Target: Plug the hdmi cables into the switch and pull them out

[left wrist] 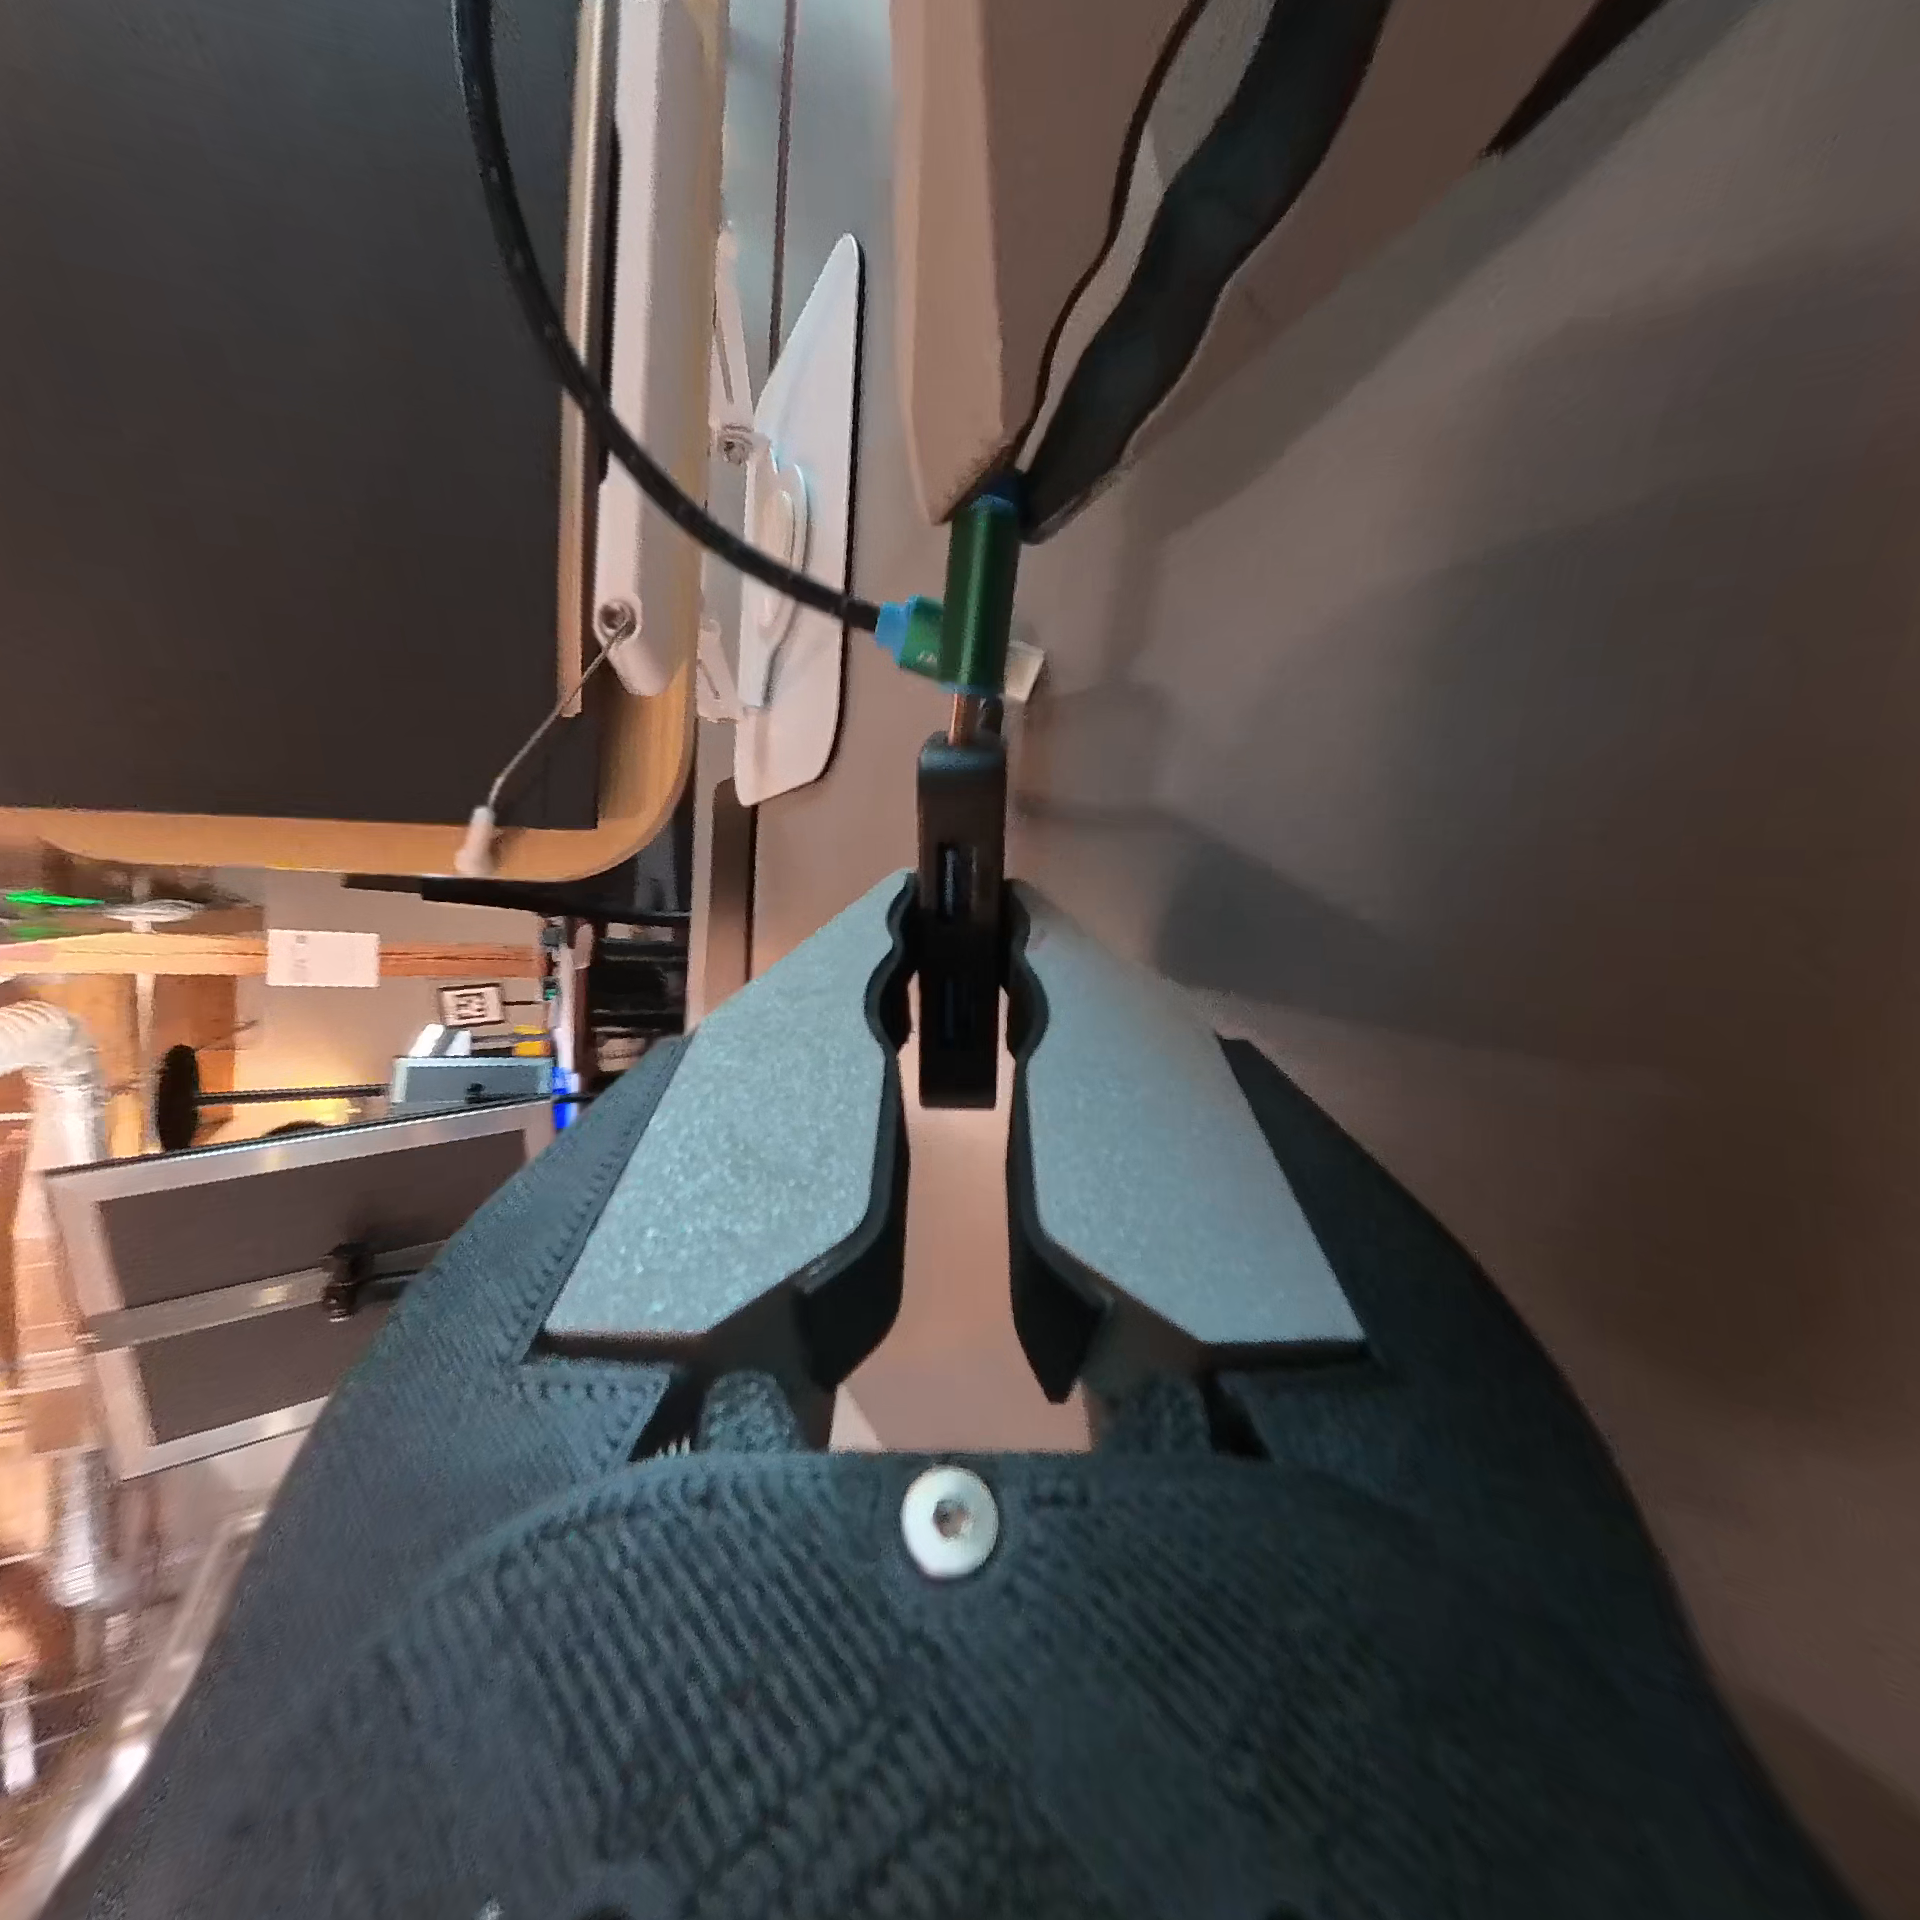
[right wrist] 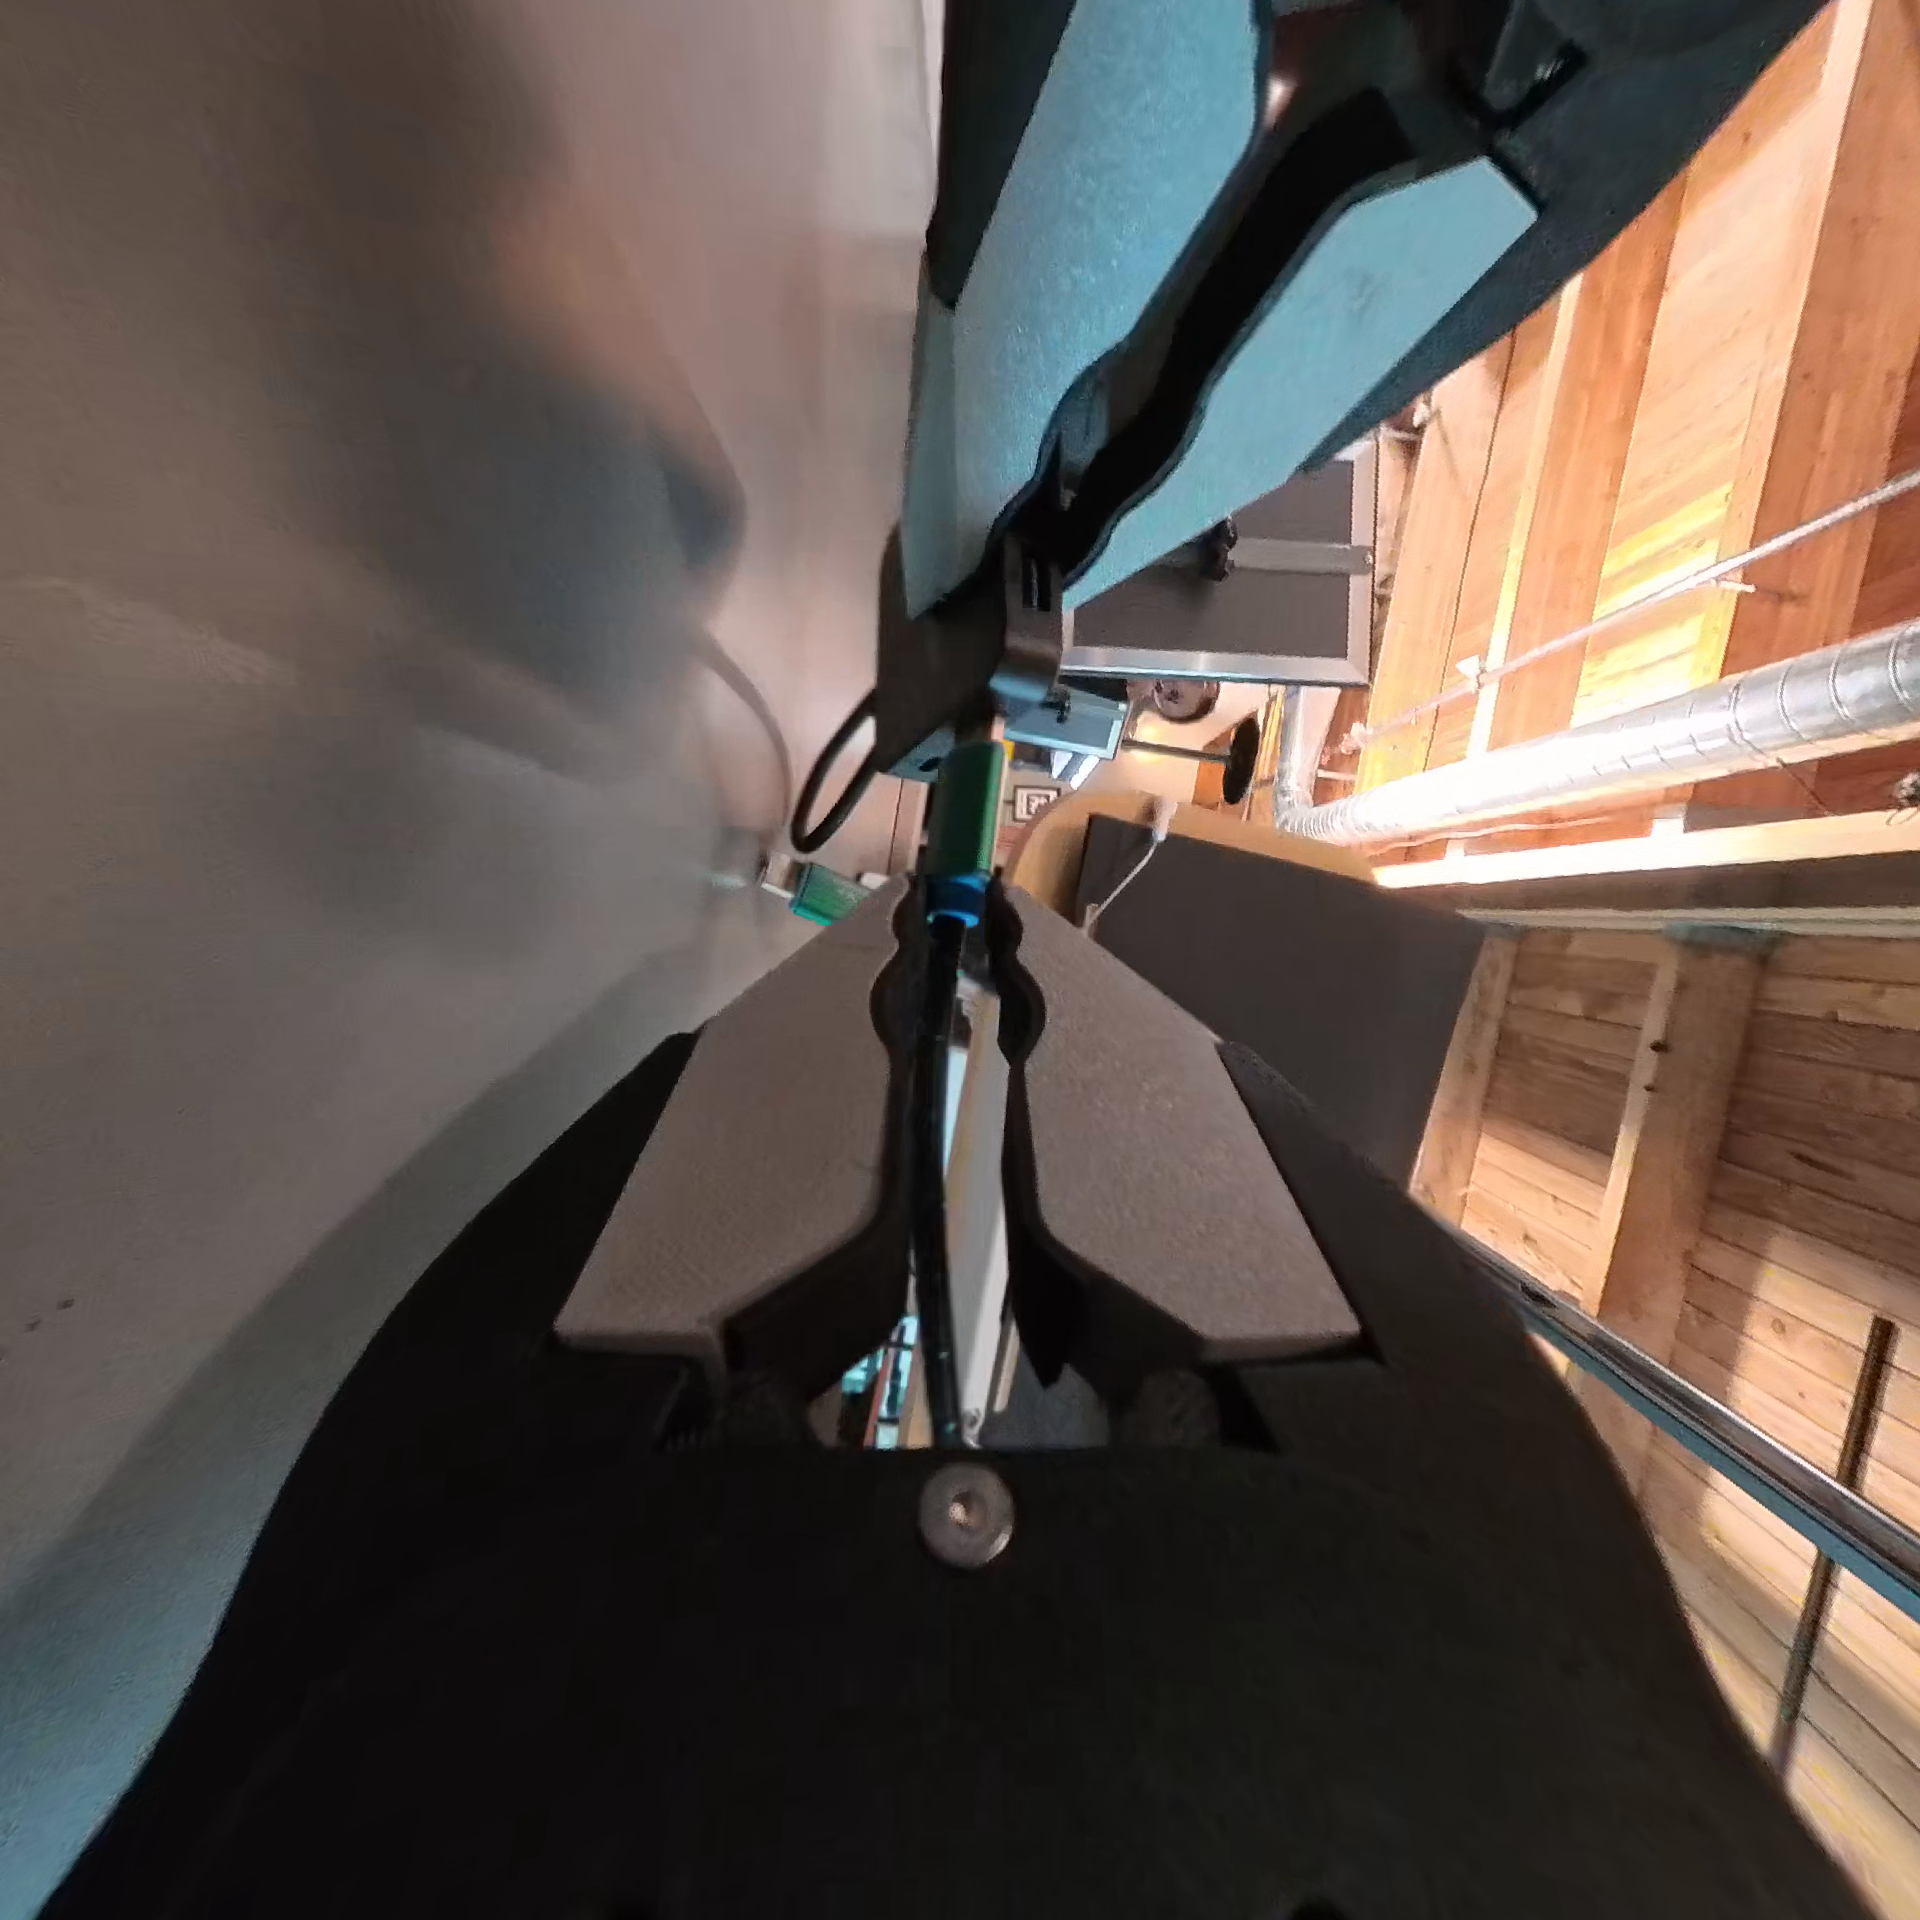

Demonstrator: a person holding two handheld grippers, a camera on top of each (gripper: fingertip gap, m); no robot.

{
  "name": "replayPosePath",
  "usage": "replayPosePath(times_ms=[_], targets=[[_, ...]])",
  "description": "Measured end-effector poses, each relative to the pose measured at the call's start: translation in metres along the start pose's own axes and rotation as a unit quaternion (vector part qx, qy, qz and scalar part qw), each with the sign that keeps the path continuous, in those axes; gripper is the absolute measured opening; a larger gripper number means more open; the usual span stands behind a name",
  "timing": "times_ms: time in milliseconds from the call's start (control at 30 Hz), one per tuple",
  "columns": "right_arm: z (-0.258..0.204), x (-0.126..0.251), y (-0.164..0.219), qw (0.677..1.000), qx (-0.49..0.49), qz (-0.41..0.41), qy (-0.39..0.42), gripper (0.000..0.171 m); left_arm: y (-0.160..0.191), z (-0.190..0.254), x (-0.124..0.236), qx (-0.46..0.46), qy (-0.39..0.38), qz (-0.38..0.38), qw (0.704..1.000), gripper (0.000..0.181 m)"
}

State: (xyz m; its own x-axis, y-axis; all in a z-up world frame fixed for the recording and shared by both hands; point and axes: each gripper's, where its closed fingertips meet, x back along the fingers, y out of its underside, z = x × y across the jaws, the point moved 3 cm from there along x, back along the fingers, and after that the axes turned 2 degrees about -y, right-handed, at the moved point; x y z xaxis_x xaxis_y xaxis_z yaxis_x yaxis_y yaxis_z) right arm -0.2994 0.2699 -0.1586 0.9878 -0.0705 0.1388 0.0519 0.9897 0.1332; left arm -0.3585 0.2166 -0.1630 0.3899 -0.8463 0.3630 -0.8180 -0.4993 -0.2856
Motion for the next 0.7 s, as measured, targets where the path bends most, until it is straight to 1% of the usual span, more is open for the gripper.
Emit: replayPosePath(times_ms=[100,200,267,467,700], targets=[[-0.001,0.0,-0.001,1.0,-0.002,-0.002,-0.002,0.008,-0.001,-0.004,0.0,-0.035,-0.027,-0.009,0.999,0.011],[0.001,-0.002,0.002,1.0,0.0,-0.019,0.007,0.008,-0.003,-0.003,0.002,-0.009,-0.01,0.006,1.0,0.011],[0.001,-0.001,0.003,1.0,0.006,-0.015,0.012,0.008,-0.006,0.001,0.004,-0.009,0.002,0.018,1.0,0.011],[0.001,0.001,-0.001,1.0,0.011,-0.006,0.011,0.008,-0.004,0.0,0.004,-0.004,0.003,0.018,1.0,0.011],[0.001,0.003,0.003,1.0,-0.011,-0.006,0.0,0.008,-0.011,0.002,0.006,0.0,0.008,0.033,0.999,0.011]])
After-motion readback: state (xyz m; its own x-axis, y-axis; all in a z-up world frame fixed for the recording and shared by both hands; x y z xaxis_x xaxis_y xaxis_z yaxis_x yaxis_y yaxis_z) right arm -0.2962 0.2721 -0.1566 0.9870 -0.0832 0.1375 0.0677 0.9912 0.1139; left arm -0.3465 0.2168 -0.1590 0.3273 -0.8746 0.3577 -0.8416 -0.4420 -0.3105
